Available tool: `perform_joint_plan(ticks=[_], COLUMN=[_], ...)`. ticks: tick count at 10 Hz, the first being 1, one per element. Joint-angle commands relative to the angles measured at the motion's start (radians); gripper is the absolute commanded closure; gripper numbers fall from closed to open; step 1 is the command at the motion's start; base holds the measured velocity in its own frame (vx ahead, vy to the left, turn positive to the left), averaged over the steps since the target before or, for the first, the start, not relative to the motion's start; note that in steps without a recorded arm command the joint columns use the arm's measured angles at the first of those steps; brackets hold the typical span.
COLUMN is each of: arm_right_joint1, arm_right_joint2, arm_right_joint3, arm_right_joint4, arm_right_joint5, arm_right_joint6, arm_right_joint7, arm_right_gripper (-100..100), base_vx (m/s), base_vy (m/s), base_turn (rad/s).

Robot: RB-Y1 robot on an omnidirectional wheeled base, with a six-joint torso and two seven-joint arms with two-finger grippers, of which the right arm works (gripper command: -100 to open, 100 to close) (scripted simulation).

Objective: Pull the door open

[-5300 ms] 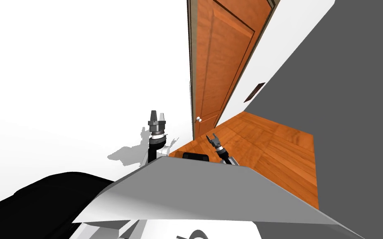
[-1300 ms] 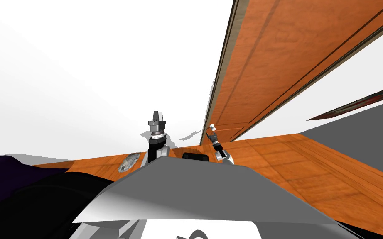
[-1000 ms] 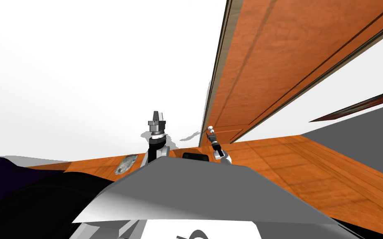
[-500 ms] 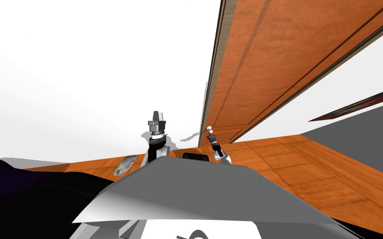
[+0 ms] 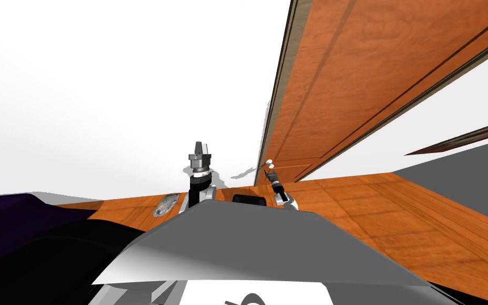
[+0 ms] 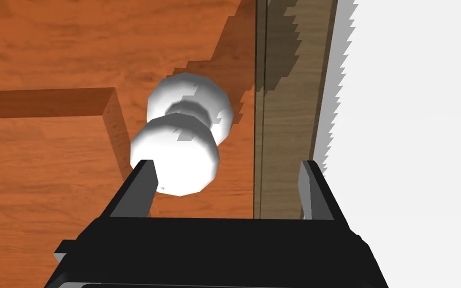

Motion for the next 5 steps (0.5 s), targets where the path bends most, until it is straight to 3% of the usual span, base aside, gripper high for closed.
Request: perform_joint_plan(ticks=[1,2,4,5], arm_right_joint1=[-0.022,-0.022,-0.017,-0.017], arm_right_joint2=[-0.01,-0.01,-0.057,-0.057], arm_right_joint3=[-0.01,-0.01,-0.024,-0.024], arm_right_joint4=[0.044,0.044,0.051,0.051], arm_right_joint5=[-0.006,-0.006,-0.013,-0.013], arm_right_joint6=[-0.022,-0.022,-0.045,-0.045], arm_right_joint7=[-0.001,-0.001,-0.035,-0.035], arm_right_gripper=[-100,-100,-100,-100], base_vx=[-0.105,-0.03,-0.13,-0.132], base_vy=[0.095,0.055,0.046,-0.005], base_turn=[0.017,-0.007,0.083,-0.001])
